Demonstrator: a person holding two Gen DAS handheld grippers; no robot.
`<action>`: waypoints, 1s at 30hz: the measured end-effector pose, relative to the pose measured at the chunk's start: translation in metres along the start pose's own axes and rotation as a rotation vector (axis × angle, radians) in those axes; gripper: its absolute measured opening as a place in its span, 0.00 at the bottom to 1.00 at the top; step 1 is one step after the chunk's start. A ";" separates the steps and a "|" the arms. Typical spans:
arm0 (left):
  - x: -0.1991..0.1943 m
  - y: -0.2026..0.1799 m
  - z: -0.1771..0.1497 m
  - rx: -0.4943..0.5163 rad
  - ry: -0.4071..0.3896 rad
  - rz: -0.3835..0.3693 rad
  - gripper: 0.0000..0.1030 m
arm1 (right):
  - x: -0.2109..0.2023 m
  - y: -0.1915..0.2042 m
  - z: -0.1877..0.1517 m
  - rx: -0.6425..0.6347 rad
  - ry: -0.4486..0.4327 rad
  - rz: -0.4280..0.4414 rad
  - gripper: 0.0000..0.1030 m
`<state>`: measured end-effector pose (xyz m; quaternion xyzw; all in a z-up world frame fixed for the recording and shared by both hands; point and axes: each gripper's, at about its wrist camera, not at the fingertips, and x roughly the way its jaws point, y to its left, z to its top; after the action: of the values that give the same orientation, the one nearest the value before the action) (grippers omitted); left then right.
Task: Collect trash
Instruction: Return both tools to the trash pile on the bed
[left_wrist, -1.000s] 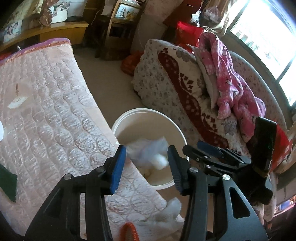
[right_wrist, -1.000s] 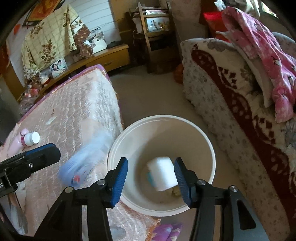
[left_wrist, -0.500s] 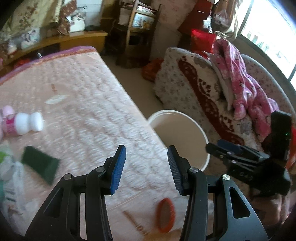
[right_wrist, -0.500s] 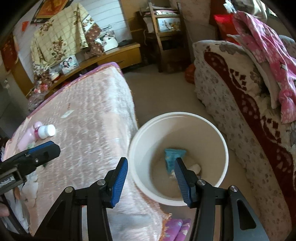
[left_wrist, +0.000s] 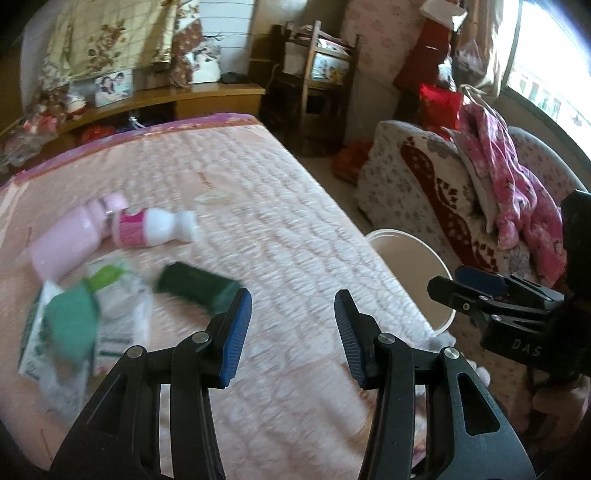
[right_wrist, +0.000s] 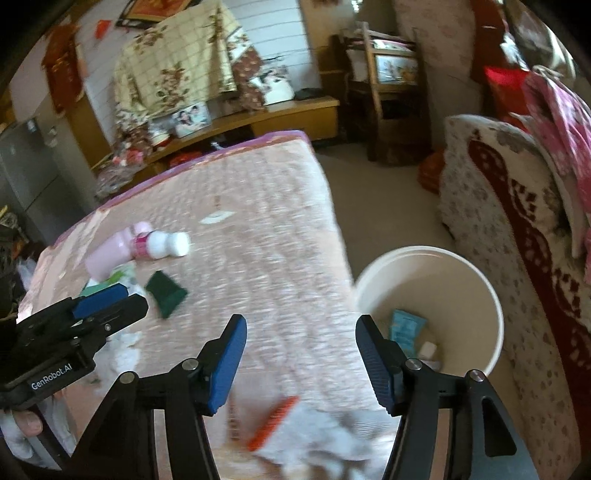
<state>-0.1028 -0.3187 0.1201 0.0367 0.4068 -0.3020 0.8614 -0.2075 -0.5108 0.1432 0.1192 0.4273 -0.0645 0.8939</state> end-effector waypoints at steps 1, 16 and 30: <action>-0.005 0.006 -0.003 -0.005 -0.002 0.006 0.44 | 0.001 0.006 -0.001 -0.007 0.005 0.007 0.57; -0.073 0.128 -0.048 -0.104 -0.003 0.162 0.44 | 0.025 0.113 -0.009 -0.153 0.075 0.122 0.58; -0.097 0.186 -0.068 -0.183 -0.028 0.233 0.44 | 0.041 0.168 -0.014 -0.228 0.112 0.161 0.60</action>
<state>-0.0937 -0.0982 0.1110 0.0009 0.4133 -0.1620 0.8961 -0.1559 -0.3462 0.1295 0.0542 0.4699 0.0629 0.8788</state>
